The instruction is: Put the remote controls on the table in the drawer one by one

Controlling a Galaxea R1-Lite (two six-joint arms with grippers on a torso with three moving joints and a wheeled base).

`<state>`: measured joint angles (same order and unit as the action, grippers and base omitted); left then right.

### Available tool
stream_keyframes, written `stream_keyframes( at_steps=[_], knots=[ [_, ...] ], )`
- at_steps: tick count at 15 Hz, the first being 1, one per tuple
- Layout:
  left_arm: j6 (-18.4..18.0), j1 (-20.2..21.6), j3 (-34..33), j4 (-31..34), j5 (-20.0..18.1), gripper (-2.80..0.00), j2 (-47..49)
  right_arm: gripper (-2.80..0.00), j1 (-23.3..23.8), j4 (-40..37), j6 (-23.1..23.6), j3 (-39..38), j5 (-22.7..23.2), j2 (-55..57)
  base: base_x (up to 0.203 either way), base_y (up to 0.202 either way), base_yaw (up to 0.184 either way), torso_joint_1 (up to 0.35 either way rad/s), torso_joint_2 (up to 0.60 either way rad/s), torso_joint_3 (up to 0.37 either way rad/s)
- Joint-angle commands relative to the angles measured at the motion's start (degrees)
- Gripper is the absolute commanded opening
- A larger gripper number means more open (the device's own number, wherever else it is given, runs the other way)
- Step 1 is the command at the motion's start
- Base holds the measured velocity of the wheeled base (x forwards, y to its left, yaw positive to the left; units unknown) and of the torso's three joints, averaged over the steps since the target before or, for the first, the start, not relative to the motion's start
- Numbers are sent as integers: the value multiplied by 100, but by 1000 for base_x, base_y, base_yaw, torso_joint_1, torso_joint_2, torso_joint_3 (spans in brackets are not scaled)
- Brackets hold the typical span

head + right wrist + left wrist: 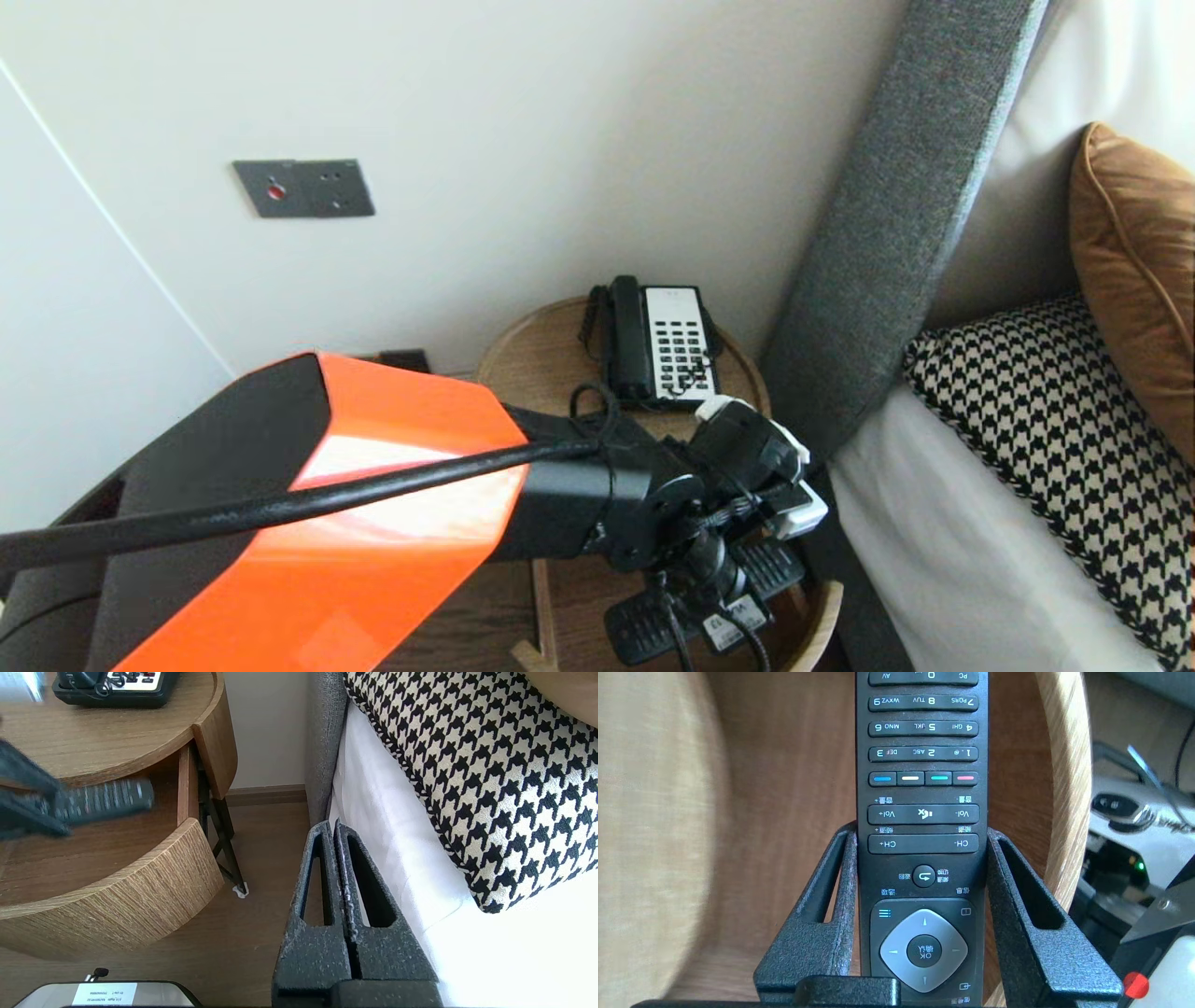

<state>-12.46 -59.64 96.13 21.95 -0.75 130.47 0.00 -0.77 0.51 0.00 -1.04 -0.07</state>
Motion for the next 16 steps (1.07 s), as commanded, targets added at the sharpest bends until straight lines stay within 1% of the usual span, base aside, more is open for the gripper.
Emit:
stream_keyframes(
  at_steps=[1, 2, 4, 8, 12, 16],
  knots=[
    [6, 5, -85, 11, -51, -280, 131, -280, 0, -2, 2, 0, -2, -19, 0, 0, 0, 0, 0, 0],
    [19, -2, -136, 11, -140, -280, 136, -280, 0, -2, 2, 0, -2, -19, 0, 0, 0, 0, 0, 0],
    [29, -2, -234, -37, -171, -280, 206, -280, 0, -2, 2, 0, -2, -19, 0, 0, 0, 0, 0, 0],
    [59, 5, -630, -938, -110, -280, 426, -280, 0, -2, 2, 0, -2, -19, 0, 0, 0, 0, 0, 0],
    [60, 47, -960, -1289, -96, -280, 471, -280, 0, -2, 2, 0, -2, -19, 0, 0, 0, 0, 0, 0],
    [25, 136, -1289, -1816, -93, -280, 497, -280, 0, -2, 2, 0, -2, -19, 0, 0, 0, 0, 0, 0]
  ],
)
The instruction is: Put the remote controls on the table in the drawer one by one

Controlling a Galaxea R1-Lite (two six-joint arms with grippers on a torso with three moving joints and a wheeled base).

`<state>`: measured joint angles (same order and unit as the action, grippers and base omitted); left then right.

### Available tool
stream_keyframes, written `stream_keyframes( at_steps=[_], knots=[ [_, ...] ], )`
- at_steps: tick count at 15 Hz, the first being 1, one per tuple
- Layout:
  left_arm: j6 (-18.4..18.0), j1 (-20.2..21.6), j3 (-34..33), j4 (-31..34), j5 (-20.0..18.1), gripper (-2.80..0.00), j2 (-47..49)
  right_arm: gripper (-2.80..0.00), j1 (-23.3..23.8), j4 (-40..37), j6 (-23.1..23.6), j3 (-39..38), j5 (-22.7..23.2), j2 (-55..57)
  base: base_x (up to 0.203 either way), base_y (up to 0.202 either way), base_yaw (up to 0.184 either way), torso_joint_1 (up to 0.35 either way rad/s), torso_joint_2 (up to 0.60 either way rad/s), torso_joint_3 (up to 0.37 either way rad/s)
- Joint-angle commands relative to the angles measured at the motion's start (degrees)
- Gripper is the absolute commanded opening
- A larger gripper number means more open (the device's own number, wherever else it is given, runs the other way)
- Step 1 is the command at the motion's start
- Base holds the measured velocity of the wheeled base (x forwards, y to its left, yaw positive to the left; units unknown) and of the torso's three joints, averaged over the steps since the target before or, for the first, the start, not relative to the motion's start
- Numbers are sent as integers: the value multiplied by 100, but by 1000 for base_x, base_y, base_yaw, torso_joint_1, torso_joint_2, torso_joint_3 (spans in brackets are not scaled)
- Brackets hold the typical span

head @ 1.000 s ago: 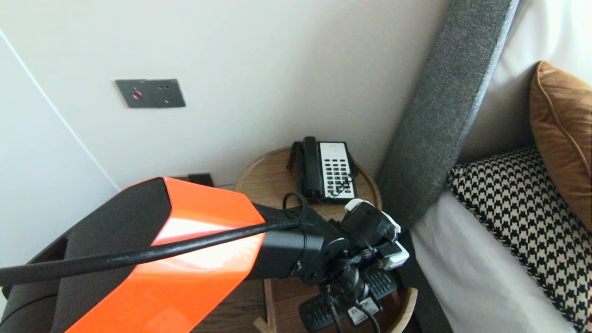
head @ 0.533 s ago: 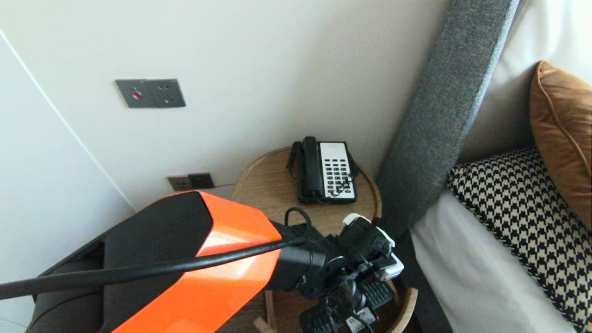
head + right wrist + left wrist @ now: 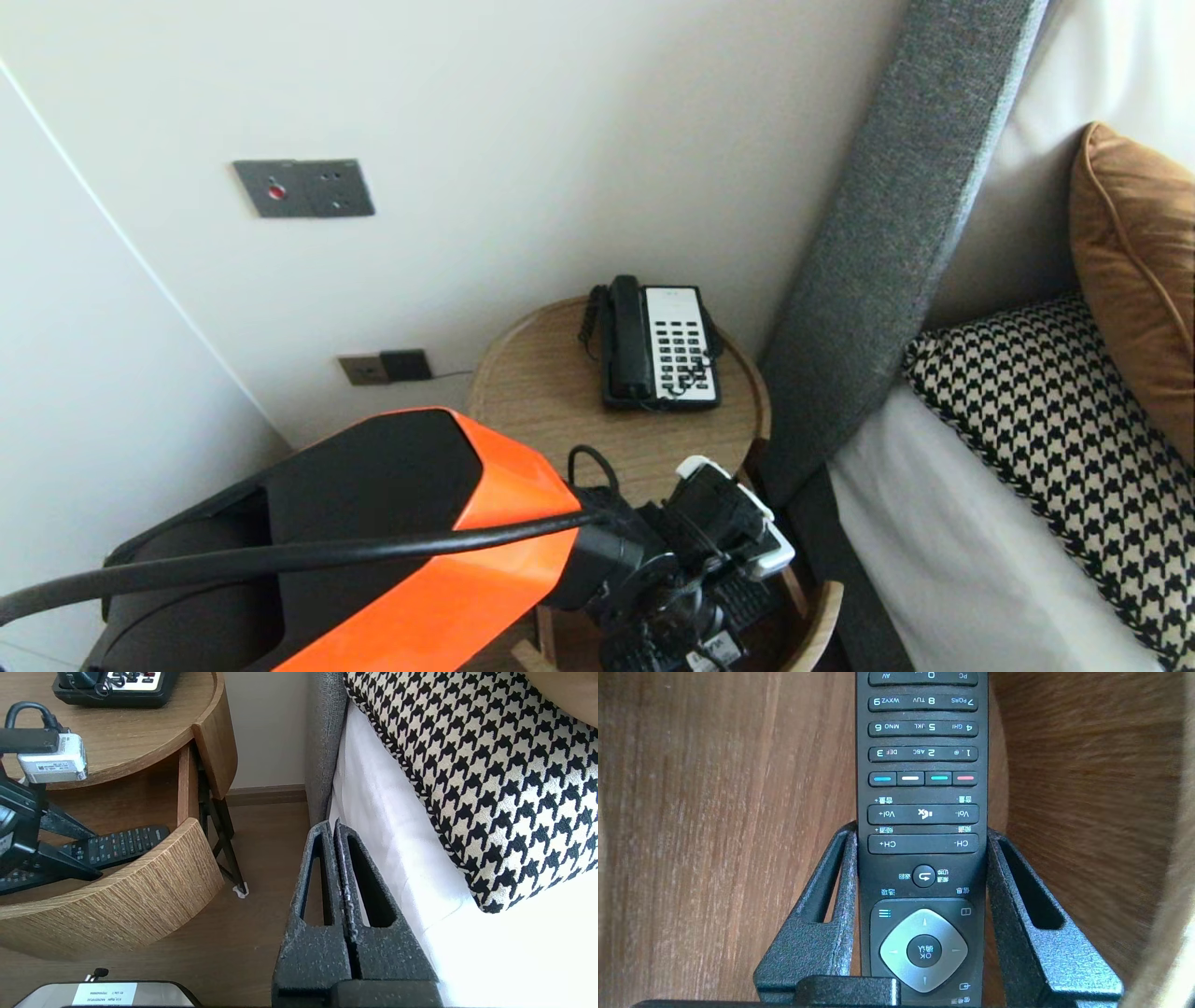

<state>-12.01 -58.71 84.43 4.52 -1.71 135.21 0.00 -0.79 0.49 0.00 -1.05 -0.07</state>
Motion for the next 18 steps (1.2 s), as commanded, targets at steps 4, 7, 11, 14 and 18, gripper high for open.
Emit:
stream_keyframes(
  at_steps=[4, 7, 11, 14, 18],
  knots=[
    [-47, 162, -246, -288, 12, -280, 149, -280, 0, 0, 3, 0, -1, -19, 0, 0, 0, 0, 0, 0],
    [-56, 212, -359, -621, 4, -280, 246, -280, 0, 0, 3, 0, -1, -19, 0, 0, 0, 0, 0, 0],
    [-159, 300, -454, -849, 15, -280, 365, -280, 0, 0, 3, 0, -1, -19, 0, 0, 0, 0, 0, 0],
    [-196, 386, -450, -1050, 30, -280, 427, -280, 0, 0, 3, 0, -1, -19, 0, 0, 0, 0, 0, 0],
    [-257, 459, -417, -1059, 179, -280, 454, -280, 0, 0, 3, 0, -1, -19, 0, 0, 0, 0, 0, 0]
  ],
)
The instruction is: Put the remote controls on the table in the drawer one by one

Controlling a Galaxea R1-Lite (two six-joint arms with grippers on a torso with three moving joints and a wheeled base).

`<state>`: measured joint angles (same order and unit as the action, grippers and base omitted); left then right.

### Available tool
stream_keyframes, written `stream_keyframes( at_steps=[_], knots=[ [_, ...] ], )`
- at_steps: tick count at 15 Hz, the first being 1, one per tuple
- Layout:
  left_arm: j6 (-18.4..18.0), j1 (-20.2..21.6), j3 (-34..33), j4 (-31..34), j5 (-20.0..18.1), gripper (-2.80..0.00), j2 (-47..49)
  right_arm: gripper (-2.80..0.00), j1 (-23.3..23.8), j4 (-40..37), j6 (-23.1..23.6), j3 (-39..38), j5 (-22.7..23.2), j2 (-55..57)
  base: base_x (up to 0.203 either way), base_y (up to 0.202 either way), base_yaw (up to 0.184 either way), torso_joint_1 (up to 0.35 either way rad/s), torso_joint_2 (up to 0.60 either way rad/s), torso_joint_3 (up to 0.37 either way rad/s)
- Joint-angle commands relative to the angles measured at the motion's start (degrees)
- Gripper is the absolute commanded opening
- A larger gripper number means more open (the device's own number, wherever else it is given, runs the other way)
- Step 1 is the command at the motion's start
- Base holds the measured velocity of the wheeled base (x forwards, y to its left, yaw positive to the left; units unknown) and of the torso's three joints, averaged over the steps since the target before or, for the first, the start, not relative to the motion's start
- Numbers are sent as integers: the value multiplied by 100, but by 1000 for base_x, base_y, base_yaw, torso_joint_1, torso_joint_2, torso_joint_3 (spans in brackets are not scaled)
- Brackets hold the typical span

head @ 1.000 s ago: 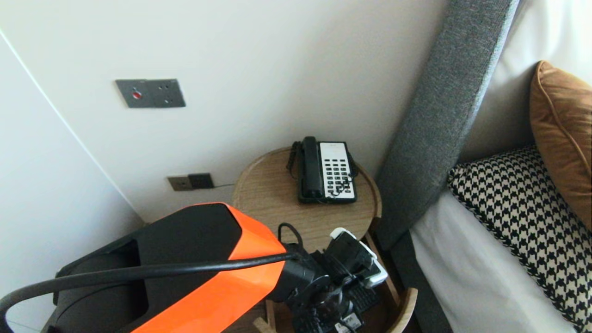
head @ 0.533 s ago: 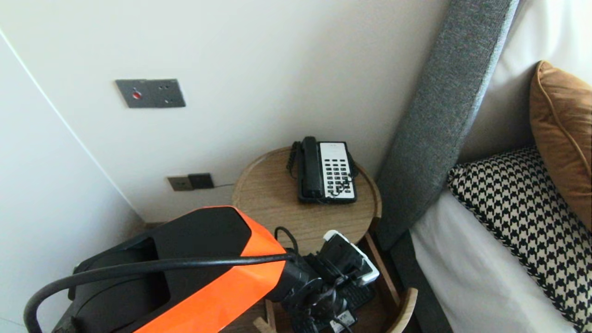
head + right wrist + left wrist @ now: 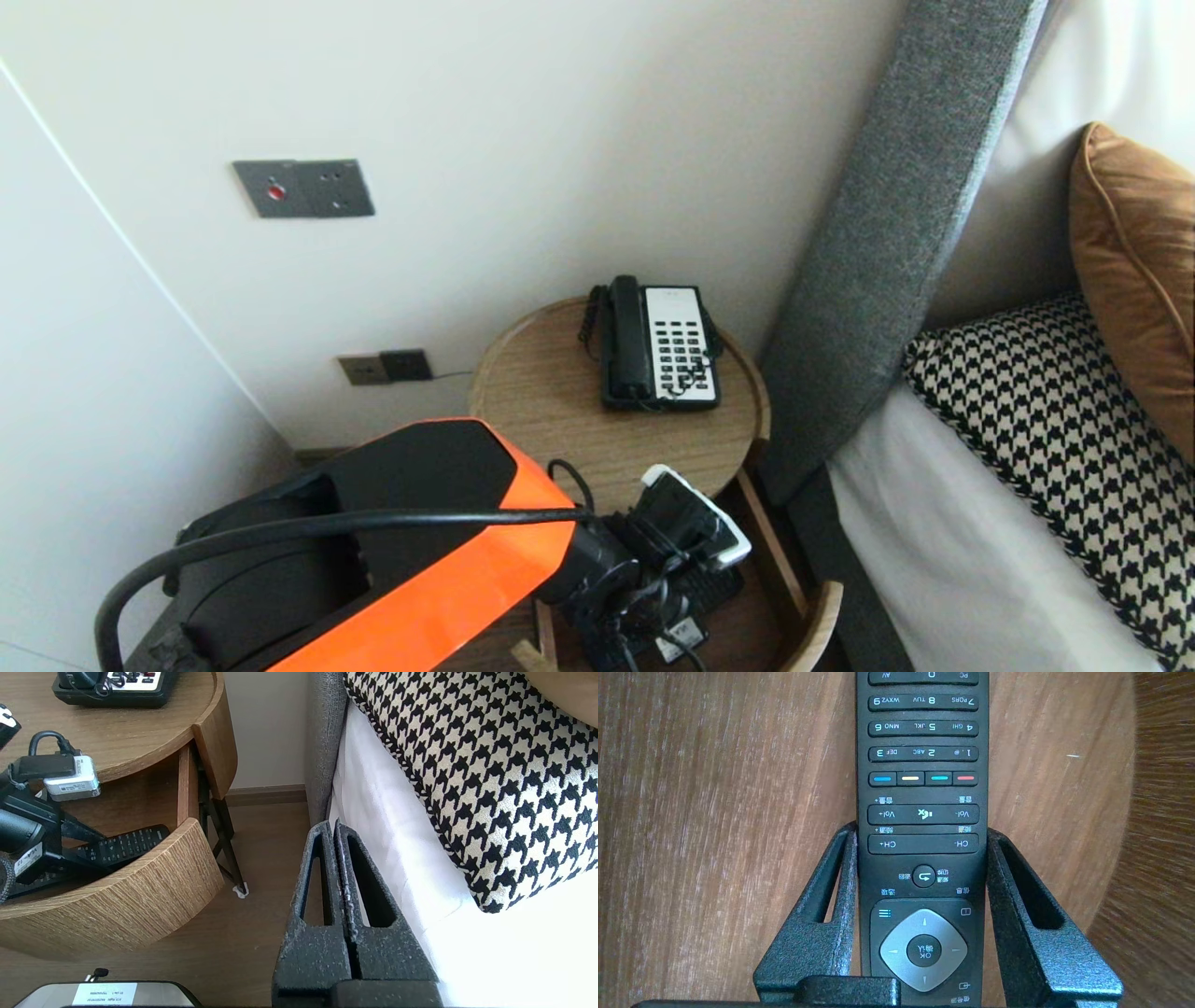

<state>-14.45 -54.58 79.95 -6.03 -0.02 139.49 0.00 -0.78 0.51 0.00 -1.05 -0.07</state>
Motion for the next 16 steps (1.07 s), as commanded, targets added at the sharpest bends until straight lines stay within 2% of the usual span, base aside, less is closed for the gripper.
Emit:
stream_keyframes(
  at_steps=[1, 14, 15, 16],
  knots=[
    [-25, 75, 55, -3, 11, -280, 34, -280, 0, -1, 2, 0, -1, -19, 0, 0, 0, 0, 0, 0],
    [-22, 158, 99, -153, 169, -280, 43, -280, 0, -1, 2, 0, -1, -19, 0, 0, 0, 0, 0, 0],
    [7, 158, 91, -182, 169, 0, 57, -280, 0, -1, 2, 0, -1, -19, 0, 0, 0, 0, 0, 0],
    [9, 158, 109, -209, 169, 0, 69, -280, 0, -1, 2, 0, -1, -19, 0, 0, 0, 0, 0, 0]
  ],
)
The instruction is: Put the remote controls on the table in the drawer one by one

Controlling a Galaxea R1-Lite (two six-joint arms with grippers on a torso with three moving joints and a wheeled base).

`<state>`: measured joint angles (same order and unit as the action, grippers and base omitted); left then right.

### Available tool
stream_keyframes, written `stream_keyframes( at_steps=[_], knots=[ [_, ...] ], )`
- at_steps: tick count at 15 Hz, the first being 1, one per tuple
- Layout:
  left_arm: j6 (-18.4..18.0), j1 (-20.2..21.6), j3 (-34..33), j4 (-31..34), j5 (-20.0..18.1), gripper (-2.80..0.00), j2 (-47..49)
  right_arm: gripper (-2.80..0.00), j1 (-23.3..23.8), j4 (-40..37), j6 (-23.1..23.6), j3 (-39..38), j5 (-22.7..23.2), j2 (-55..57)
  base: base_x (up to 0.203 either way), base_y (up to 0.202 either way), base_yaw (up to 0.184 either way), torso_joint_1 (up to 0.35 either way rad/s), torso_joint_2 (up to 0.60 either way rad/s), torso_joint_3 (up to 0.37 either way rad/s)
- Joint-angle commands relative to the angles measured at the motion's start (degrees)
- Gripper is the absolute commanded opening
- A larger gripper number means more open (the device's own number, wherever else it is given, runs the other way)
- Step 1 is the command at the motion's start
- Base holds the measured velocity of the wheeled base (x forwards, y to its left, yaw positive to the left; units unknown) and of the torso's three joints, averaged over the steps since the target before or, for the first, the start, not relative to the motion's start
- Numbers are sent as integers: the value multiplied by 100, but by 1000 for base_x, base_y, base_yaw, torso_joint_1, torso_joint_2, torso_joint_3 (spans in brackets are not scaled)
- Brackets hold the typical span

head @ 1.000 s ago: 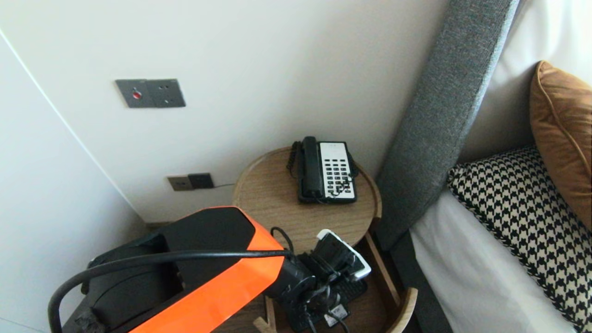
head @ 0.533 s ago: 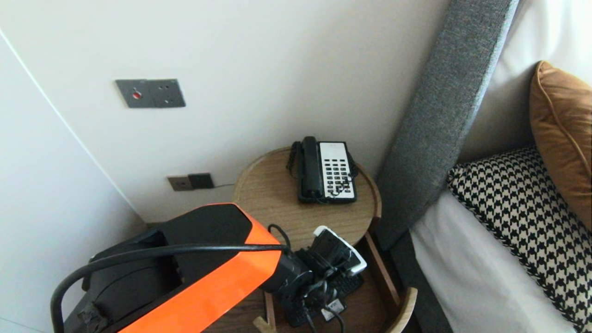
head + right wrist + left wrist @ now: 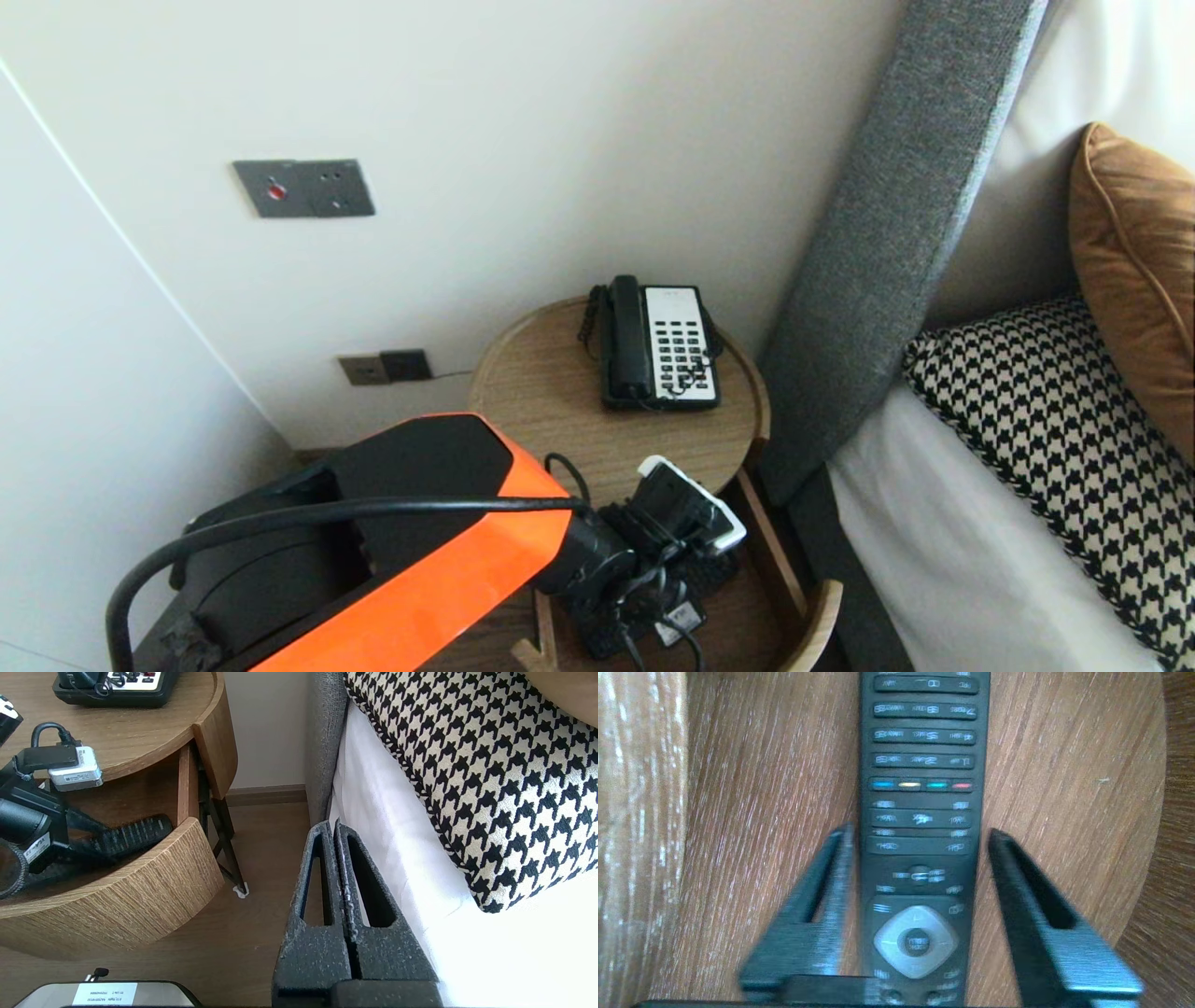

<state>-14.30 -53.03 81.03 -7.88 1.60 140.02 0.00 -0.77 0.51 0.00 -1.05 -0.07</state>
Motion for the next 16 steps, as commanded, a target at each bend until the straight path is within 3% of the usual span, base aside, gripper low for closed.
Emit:
stream_keyframes(
  at_steps=[1, 8, 11, 12, 13, 16],
  knots=[
    [-11, 3, -19, -27, 10, 0, -18, -280, 0, -2, 2, 0, -1, -19, 0, 0, 0, 0, 0, 0],
    [39, -170, -359, -30, 52, 0, -603, -280, 0, -2, 2, 0, -1, -19, 0, 0, 0, 0, 0, 0],
    [154, -222, -500, 5, 264, 0, -1029, -280, 0, -2, 2, 0, -1, -19, 0, 0, 0, 0, 0, 0],
    [243, -229, -572, 41, 295, -18, -1217, -280, 0, -2, 2, 0, -1, -19, 0, 0, 0, 0, 0, 0],
    [313, -236, -684, 56, 309, -280, -1428, -280, 0, -2, 2, 0, -1, -19, 0, 0, 0, 0, 0, 0],
    [517, -265, -1061, 232, 396, -280, -2113, -280, 0, -2, 2, 0, -1, -19, 0, 0, 0, 0, 0, 0]
  ],
)
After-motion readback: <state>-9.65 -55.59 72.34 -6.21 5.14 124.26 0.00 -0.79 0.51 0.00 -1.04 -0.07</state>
